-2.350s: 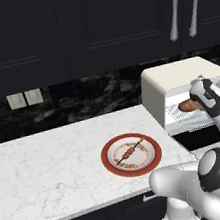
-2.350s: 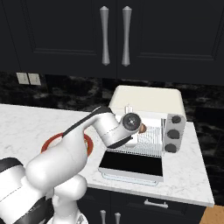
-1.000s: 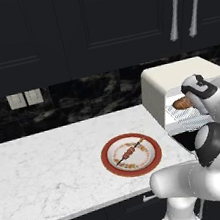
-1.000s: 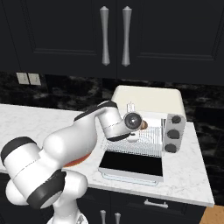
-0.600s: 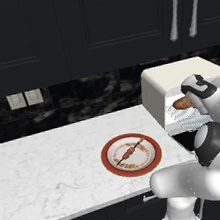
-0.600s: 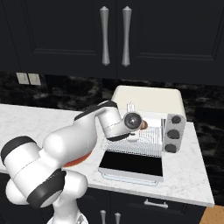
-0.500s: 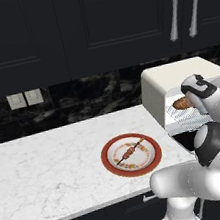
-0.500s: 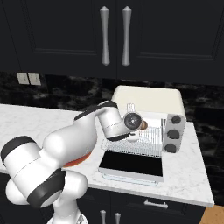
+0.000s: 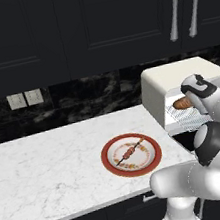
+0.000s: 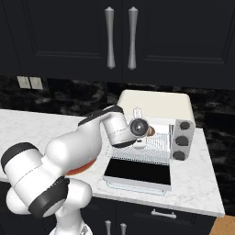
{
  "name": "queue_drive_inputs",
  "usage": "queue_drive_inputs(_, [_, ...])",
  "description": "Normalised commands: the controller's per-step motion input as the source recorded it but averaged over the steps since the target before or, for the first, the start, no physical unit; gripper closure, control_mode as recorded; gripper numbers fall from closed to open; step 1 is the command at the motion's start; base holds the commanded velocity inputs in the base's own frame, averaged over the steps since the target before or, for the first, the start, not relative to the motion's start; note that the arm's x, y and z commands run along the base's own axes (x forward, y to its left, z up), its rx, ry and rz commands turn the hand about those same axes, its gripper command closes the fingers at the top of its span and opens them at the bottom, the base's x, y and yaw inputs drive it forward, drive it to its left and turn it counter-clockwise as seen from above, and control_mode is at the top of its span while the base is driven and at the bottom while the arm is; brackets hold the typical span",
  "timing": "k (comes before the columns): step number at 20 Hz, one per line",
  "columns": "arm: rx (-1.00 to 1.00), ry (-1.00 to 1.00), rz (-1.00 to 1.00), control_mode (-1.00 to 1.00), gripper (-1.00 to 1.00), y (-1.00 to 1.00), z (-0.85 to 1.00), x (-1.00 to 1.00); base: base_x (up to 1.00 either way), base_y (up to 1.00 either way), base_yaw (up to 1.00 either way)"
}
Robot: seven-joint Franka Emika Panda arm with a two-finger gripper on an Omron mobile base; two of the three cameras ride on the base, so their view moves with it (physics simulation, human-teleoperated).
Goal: Pick up the kebab skewer and baguette bread, and place them inside the toaster oven. Close the toaster oven door and start by setting the timer.
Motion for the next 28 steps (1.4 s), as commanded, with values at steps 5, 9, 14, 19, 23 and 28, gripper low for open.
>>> queue_drive_inputs(5, [0.02, 0.00, 0.00, -1.00, -1.00, -0.16, -0.07, -0.01, 0.00, 0.00, 0.00])
queue_drive_inputs(9, [0.00, 0.00, 0.00, -1.00, -1.00, -0.04, -0.27, -0.01, 0.00, 0.00, 0.00])
queue_drive_inputs(14, [0.00, 0.00, 0.00, -1.00, -1.00, -0.15, -0.06, -0.24, 0.00, 0.00, 0.00])
queue_drive_inputs(19, [0.00, -0.01, 0.00, -1.00, -1.00, -0.12, 0.00, -0.36, 0.00, 0.00, 0.00])
queue_drive_inputs(23, [0.01, 0.00, 0.00, -1.00, -1.00, -0.02, 0.07, -0.01, 0.00, 0.00, 0.00])
queue_drive_inputs(28, [0.02, 0.00, 0.00, -1.00, -1.00, -0.03, 0.40, -0.26, 0.00, 0.00, 0.00])
